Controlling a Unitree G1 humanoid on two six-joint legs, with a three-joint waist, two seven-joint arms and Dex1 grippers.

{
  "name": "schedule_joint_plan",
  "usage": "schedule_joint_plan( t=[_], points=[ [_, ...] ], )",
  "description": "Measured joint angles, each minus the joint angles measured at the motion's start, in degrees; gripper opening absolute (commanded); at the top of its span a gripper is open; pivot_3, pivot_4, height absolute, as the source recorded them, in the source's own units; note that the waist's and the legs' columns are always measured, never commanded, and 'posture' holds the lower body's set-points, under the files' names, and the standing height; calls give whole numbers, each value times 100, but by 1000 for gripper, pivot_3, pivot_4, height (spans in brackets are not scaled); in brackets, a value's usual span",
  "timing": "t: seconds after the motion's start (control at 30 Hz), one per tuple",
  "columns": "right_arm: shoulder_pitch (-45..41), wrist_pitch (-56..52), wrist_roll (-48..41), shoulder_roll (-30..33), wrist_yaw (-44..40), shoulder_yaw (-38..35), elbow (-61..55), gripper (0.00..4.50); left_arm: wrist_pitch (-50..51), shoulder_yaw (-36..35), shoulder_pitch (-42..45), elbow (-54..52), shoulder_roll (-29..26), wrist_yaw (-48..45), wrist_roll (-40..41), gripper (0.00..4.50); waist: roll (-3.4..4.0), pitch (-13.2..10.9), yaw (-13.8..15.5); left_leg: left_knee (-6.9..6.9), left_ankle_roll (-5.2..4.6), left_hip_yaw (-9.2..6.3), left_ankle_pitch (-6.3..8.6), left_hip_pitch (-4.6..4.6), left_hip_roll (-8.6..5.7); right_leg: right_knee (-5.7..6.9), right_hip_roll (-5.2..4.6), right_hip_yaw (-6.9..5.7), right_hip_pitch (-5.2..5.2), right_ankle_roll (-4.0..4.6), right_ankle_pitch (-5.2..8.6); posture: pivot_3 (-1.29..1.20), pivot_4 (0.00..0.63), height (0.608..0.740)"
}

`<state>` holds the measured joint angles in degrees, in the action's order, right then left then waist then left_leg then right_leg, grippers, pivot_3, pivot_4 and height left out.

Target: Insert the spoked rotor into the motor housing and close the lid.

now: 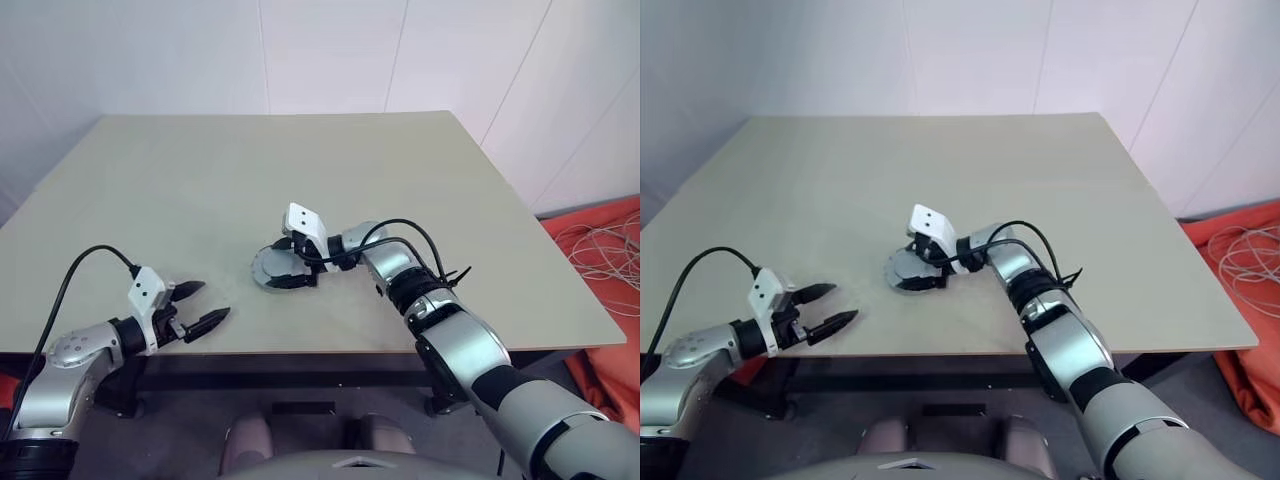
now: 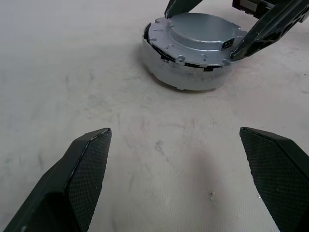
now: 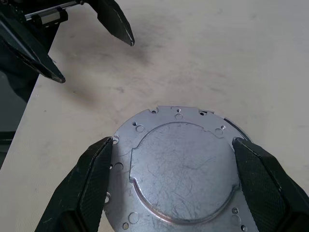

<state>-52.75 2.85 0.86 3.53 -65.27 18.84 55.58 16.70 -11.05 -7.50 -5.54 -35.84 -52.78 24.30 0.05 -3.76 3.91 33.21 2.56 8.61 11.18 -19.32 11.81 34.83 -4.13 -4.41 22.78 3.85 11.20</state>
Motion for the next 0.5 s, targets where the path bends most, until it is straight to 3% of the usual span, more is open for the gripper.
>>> schedule_joint_plan(
  t=[0.17, 0.37, 0.5],
  points=[
    [-97, 48, 54, -22, 37, -36, 161, 4456, -3, 0, 1, -2, 0, 50, 2, 4500, 0, 0, 1, 0, 0, 0, 0, -1, 0, 0, 0, 0, 0, 2, -1, 0, 0, 740],
    [-184, 82, 124, -32, 71, -76, 342, 3102, -14, 1, 57, -2, 12, 58, 2, 4500, 1, 0, 1, 0, 0, 0, 0, 1, 0, 2, 0, 0, 0, 2, -1, 0, 0, 740],
    [-223, 86, 127, -59, 86, -145, 441, 3104, -33, 3, 74, -1, 17, 57, 2, 4500, 1, 0, 2, 1, 0, 0, 0, 1, 0, 3, 0, 0, 0, 2, -1, 0, 0, 740]
  ],
)
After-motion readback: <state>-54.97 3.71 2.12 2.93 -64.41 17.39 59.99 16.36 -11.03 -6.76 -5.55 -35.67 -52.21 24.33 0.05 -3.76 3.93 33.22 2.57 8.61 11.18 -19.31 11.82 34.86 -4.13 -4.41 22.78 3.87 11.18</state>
